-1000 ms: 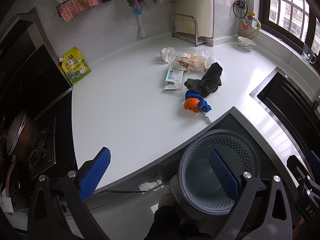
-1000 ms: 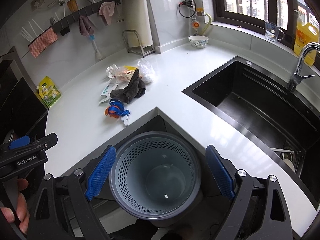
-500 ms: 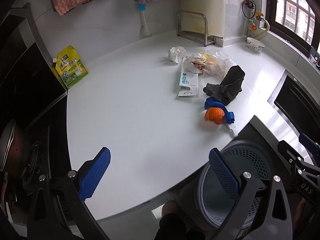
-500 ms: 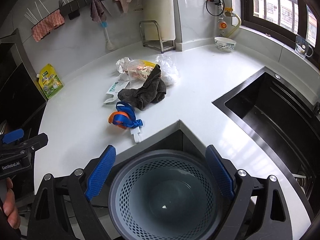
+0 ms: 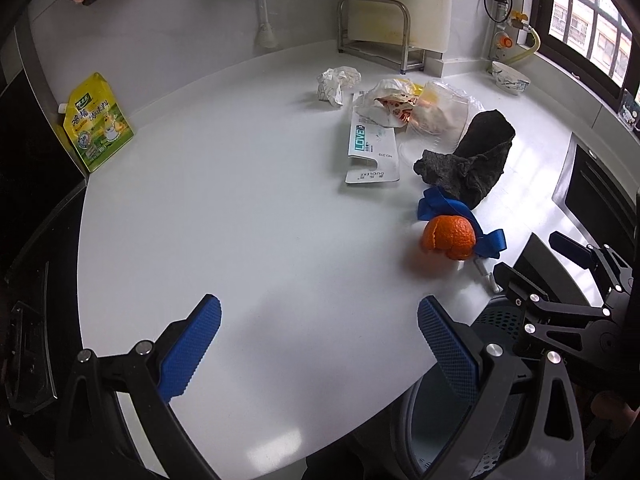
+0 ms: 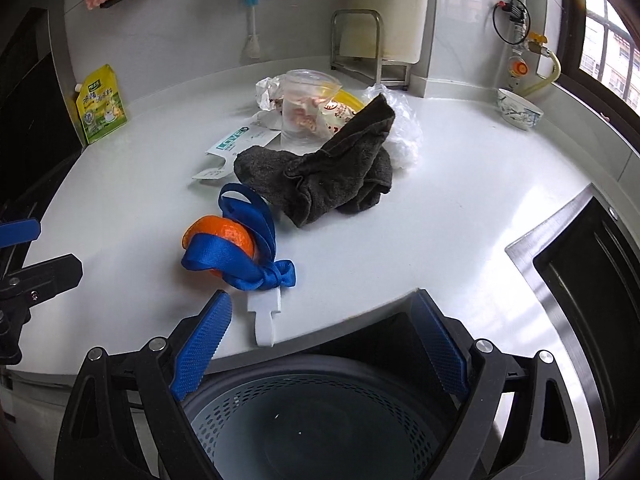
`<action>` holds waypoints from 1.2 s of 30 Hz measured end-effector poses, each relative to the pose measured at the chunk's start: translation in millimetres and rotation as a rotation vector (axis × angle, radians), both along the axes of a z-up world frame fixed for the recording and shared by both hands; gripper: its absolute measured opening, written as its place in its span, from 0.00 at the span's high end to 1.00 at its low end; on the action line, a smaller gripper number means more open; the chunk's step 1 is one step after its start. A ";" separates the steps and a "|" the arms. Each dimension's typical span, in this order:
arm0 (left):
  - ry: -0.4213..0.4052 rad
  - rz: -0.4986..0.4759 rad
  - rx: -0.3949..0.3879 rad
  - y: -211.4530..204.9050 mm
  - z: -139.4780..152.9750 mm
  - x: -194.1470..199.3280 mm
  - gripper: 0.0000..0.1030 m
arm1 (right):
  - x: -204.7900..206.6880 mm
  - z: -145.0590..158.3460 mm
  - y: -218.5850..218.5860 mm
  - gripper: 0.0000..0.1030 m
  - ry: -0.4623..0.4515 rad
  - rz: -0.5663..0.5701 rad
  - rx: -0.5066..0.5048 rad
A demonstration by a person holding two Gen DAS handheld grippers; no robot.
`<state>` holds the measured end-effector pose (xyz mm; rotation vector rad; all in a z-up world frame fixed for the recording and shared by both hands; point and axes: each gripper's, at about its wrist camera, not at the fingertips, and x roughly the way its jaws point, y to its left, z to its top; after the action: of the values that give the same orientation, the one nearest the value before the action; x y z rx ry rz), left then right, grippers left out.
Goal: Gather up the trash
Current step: 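Move the right gripper to the blue strap and close on it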
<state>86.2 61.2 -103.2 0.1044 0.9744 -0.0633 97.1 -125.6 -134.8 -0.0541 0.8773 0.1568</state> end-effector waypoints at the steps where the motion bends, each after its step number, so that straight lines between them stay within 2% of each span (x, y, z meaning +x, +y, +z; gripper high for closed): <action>1: 0.004 0.000 -0.001 1.7 -1.7 0.7 0.06 | 2.2 -2.8 1.1 0.16 0.009 0.014 0.007; 5: 0.017 -0.001 -0.008 1.8 -7.3 2.5 0.06 | 9.2 -9.8 7.1 0.16 -0.006 0.041 -0.016; 10: 0.027 -0.006 -0.015 0.0 -11.7 5.2 0.06 | 15.1 -14.6 17.6 0.16 -0.054 0.070 -0.122; 18: 0.032 -0.013 -0.023 -1.9 -13.3 7.5 0.06 | 23.1 -16.3 22.7 0.17 -0.064 0.126 -0.093; 25: 0.038 -0.022 -0.039 -4.3 -13.9 10.8 0.06 | 24.9 -18.2 23.5 0.43 -0.014 0.145 -0.025; 27: 0.039 -0.026 -0.043 -6.0 -14.2 12.0 0.06 | 24.6 -17.7 24.7 0.56 0.000 0.160 -0.005; 29: 0.041 -0.031 -0.050 -8.1 -14.4 14.1 0.06 | 23.8 -16.5 25.5 0.75 0.008 0.167 0.010; 36: 0.029 -0.059 -0.092 -22.4 -12.4 23.4 0.06 | 20.8 -13.5 5.5 0.80 0.053 0.095 0.139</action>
<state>109.6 38.8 -115.6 0.0472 0.9961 -0.1638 117.9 -120.1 -148.3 0.0390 0.9154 0.3086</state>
